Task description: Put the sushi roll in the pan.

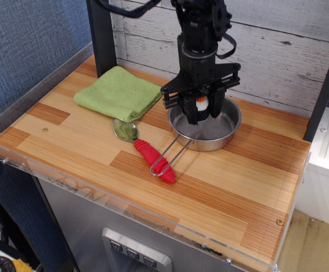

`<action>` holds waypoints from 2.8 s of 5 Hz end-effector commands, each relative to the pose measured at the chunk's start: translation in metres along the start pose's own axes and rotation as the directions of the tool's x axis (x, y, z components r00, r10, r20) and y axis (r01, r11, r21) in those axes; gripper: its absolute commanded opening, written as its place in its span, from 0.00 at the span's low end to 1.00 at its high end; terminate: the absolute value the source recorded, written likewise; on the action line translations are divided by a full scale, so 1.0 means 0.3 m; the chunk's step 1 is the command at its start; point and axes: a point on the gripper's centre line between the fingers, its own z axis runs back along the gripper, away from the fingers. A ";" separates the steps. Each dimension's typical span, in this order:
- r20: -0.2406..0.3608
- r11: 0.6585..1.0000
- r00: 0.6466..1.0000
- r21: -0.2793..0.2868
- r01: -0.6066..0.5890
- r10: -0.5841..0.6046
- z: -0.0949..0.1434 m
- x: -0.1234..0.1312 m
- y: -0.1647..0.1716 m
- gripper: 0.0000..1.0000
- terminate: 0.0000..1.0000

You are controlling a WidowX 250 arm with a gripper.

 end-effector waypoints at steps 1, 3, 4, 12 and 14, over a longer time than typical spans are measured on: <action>0.011 0.999 0.999 -0.002 0.045 -0.045 -0.014 -0.016 -0.019 0.00 0.00; -0.020 0.998 0.998 0.036 0.059 -0.059 -0.023 -0.027 -0.004 1.00 0.00; -0.027 0.997 0.998 0.044 0.057 -0.055 -0.016 -0.024 -0.001 1.00 0.00; 0.131 0.989 0.991 -0.135 0.054 -0.037 0.451 -0.031 0.000 1.00 0.00; 0.131 0.989 0.991 -0.135 0.054 -0.037 0.451 -0.031 0.000 1.00 0.00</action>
